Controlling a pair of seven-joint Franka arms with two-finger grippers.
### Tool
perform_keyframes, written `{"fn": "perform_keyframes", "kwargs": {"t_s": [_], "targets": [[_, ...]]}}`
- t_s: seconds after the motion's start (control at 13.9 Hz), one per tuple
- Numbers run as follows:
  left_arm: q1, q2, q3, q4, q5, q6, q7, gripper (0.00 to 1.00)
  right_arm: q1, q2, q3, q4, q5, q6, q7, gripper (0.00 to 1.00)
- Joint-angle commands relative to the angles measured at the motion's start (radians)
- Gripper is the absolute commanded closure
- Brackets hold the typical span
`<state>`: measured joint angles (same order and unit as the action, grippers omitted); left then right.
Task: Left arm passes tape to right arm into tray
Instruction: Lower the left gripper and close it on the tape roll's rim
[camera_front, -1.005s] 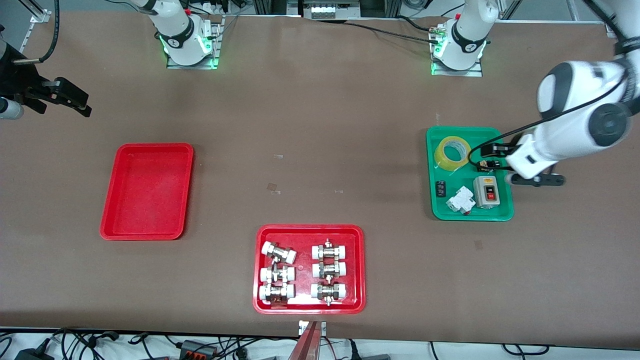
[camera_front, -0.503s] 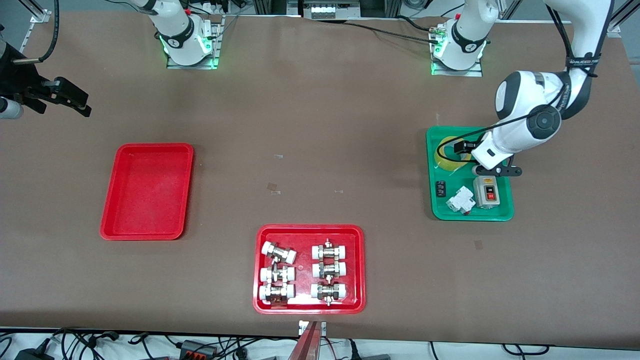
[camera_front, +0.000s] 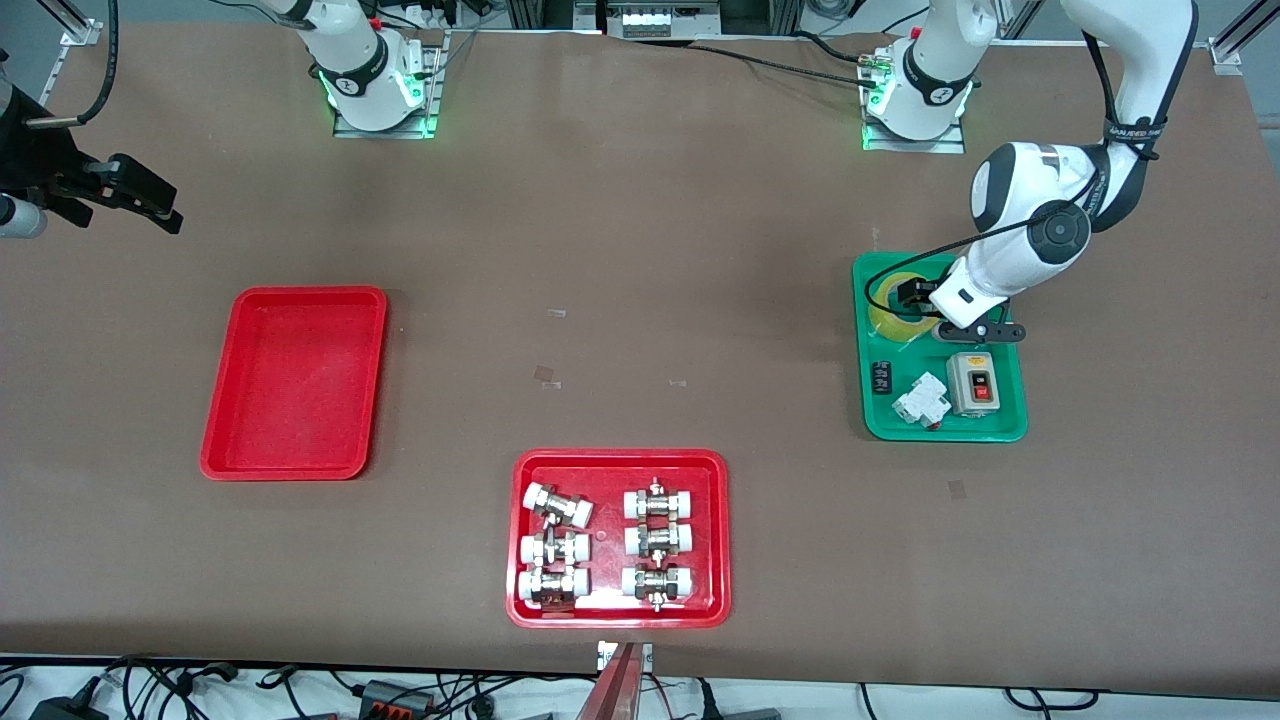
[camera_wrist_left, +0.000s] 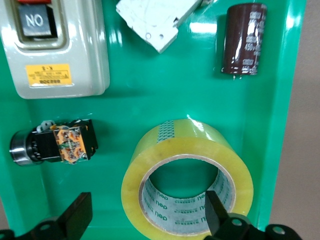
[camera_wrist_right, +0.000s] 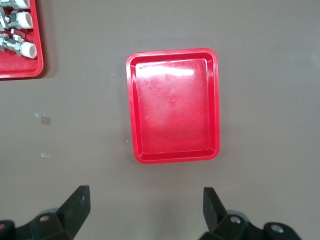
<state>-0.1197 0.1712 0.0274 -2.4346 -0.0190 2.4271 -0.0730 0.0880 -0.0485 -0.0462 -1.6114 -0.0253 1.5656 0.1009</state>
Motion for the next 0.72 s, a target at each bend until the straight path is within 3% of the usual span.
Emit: {"fn": "perform_keyframes", "kwargs": {"t_s": [0.0, 0.22, 0.5, 0.65], "targets": [[0.000, 0.002, -0.001, -0.006, -0.009, 0.020, -0.005, 0.07, -0.001, -0.005, 0.005, 0.010, -0.008, -0.007, -0.003, 0.00], [0.000, 0.016, -0.001, -0.029, -0.009, 0.064, -0.005, 0.16, -0.001, -0.007, 0.005, 0.008, -0.005, -0.006, 0.000, 0.00], [0.003, 0.019, -0.001, -0.040, -0.002, 0.096, 0.005, 0.39, -0.001, -0.007, 0.006, 0.008, -0.005, -0.006, 0.000, 0.00], [0.005, 0.021, -0.001, -0.064, -0.002, 0.136, 0.010, 0.57, -0.001, -0.007, 0.006, 0.008, -0.005, -0.006, 0.000, 0.00]]}}
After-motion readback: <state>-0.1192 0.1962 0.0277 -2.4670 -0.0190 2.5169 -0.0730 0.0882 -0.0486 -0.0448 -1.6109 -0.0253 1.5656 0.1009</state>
